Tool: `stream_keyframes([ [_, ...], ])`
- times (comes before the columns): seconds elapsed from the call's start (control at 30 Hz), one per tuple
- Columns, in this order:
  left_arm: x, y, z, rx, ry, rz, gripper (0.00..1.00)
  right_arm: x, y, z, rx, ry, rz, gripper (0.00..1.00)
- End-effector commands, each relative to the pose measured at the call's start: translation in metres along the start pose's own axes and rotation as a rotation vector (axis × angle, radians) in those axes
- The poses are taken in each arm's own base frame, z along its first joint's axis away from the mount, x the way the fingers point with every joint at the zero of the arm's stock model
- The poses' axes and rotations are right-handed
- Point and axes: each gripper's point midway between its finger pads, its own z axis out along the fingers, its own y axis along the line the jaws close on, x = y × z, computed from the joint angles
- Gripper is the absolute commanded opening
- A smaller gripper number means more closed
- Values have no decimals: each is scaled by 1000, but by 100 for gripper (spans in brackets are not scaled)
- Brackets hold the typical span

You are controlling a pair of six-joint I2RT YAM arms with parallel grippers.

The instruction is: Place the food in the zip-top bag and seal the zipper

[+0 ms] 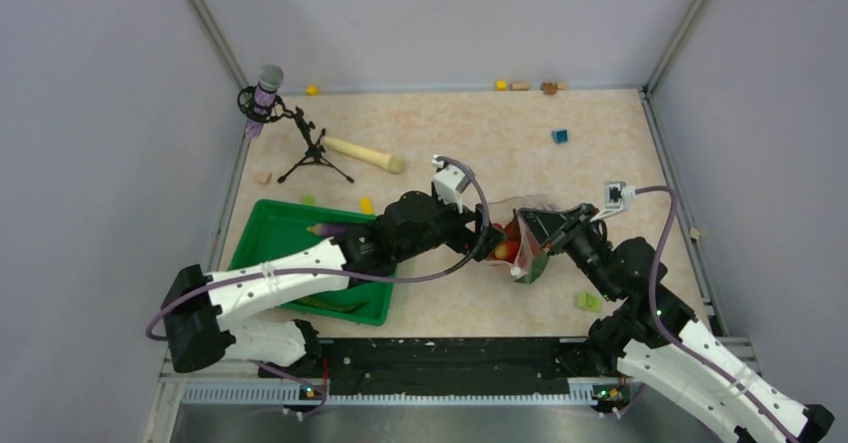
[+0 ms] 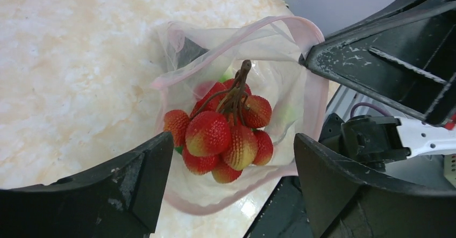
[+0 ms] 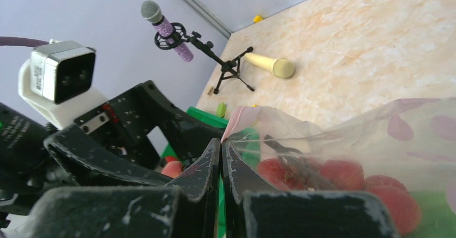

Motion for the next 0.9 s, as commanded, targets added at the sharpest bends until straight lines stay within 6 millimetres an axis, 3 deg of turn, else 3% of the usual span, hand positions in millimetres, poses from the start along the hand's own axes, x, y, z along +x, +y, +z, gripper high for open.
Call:
stream_keyframes([
  [0.0,-20,12,-27,-107,-48,-53,87,-41,26,-6,-58,-120,-9,0],
  [0.1,-8,50,-37,-285,-83,-107,93,-42,26,-6,-58,-126,-9,0],
  [0.17,2,65,-41,-352,-60,-138,95,-43,26,-7,-60,-128,-10,0],
  [0.3,26,69,-39,-354,5,-168,95,-43,28,-8,-68,-127,-11,0],
  [0.6,56,64,-12,-326,113,-218,88,-42,31,-10,-81,-121,-4,0],
  [0.8,69,57,6,-296,174,-227,64,-42,30,-11,-80,-120,-6,0],
  [0.87,70,53,11,-278,190,-231,42,-42,29,-11,-81,-121,-6,0],
])
